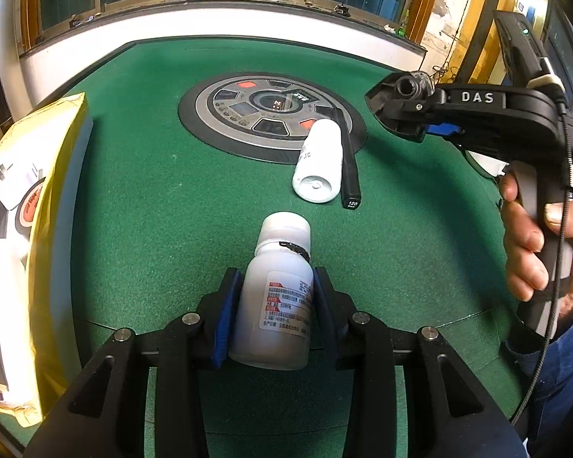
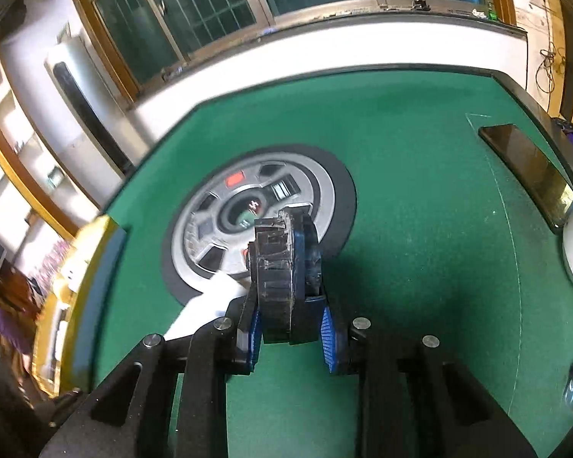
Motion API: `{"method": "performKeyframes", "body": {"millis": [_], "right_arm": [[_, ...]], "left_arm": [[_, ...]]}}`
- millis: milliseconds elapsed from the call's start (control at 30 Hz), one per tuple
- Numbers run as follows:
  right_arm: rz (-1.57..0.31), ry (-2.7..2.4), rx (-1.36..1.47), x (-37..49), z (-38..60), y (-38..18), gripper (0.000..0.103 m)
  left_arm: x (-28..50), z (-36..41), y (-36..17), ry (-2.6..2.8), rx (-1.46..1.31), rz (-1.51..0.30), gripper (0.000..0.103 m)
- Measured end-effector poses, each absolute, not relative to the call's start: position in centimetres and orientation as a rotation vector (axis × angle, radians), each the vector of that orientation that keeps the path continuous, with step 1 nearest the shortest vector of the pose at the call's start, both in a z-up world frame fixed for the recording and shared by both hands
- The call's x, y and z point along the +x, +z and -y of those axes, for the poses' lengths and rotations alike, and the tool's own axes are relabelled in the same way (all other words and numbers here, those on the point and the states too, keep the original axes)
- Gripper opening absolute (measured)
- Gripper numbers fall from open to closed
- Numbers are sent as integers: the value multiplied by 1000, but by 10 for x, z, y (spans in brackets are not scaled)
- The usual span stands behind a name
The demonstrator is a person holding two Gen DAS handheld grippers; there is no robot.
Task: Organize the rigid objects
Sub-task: 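Carry the pill bottle and the black part to the tray with both tools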
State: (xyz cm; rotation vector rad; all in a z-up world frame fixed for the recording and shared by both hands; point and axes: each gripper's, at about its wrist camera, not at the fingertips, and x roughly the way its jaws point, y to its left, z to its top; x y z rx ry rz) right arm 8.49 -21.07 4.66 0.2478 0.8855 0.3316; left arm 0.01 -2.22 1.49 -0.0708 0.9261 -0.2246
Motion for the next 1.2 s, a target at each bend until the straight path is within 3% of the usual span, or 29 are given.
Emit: {"method": "performKeyframes", "body": {"millis": [667,1200], "right_arm": [[-854,518,199,45,159,61,23],[-885,726,140,20,57,75,23]], "left_arm": [[-22,-14,55,-186,-182,-807,32],[-58,-119,81,14,-303,-674,32]]}}
